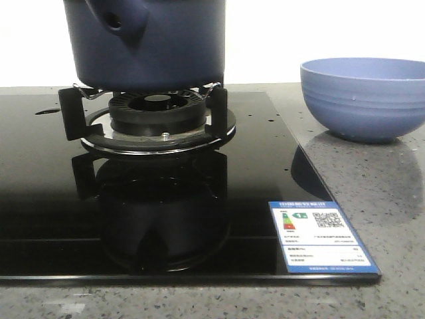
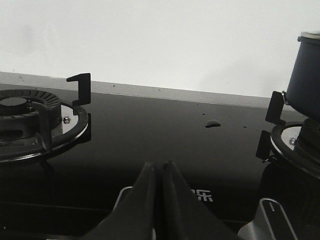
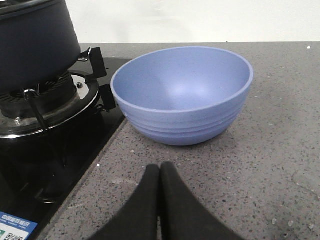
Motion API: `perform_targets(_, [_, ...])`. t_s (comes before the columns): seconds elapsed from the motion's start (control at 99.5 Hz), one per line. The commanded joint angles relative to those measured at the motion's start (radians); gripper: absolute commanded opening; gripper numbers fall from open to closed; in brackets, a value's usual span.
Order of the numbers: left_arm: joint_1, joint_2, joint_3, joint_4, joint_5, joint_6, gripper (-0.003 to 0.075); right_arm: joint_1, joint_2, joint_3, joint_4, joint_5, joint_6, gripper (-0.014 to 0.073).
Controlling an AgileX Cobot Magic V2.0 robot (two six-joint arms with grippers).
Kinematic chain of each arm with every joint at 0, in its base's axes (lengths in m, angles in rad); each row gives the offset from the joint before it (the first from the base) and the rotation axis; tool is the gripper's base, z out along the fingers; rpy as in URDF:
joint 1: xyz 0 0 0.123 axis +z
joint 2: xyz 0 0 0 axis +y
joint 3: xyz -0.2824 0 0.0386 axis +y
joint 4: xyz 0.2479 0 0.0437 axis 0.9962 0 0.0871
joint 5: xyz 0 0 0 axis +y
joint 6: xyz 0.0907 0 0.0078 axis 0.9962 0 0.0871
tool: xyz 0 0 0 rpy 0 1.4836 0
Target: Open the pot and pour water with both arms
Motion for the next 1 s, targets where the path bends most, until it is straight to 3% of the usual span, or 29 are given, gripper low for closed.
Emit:
perform_targets(0.0, [0.003, -0.029, 0.034, -0.010, -0.066, -0.011, -0.0020, 0.003, 0.000, -0.026, 0.025, -0.044, -0.012, -0.0062])
perform_targets(0.322, [0.003, -0.029, 0.034, -0.010, -0.066, -0.011, -0.0020, 0.003, 0.000, -0.025, 0.034, -0.102, -0.010, -0.0062])
perform_targets(0.392, [0.003, -0.029, 0.034, -0.010, -0.066, -0.011, -0.0020, 0.003, 0.000, -0.027, 0.008, -0.148, 0.067, -0.0062])
perform_targets(0.462, [0.003, -0.029, 0.034, -0.010, -0.066, -0.011, -0.0020, 0.003, -0.005, -0.031, -0.219, -0.180, 0.293, -0.0062])
perform_targets(0.533, [0.003, -0.029, 0.034, -0.010, -0.066, -0.011, -0.0020, 0.003, -0.007, -0.031, -0.623, -0.208, 0.637, -0.0062])
perform_targets(0.593, [0.003, -0.029, 0.034, -0.010, -0.066, -0.011, -0.0020, 0.003, -0.018, -0.024, -0.893, -0.216, 0.903, -0.0062])
perform_targets(0.653, [0.003, -0.029, 0.034, -0.010, -0.066, -0.011, -0.0020, 0.003, -0.052, -0.008, -1.048, -0.222, 1.020, -0.0062])
perform_targets(0.874, [0.003, -0.029, 0.034, -0.010, -0.066, -0.011, -0.0020, 0.003, -0.219, 0.201, -1.001, -0.336, 1.032, -0.0062])
perform_targets(0.934, [0.003, -0.029, 0.034, -0.010, -0.066, -0.011, -0.0020, 0.003, -0.280, 0.243, -0.994, -0.327, 1.032, -0.0062])
perform_targets(0.995, [0.003, -0.029, 0.034, -0.010, -0.066, -0.011, -0.0020, 0.003, -0.327, 0.237, -1.010, -0.227, 1.024, -0.0062])
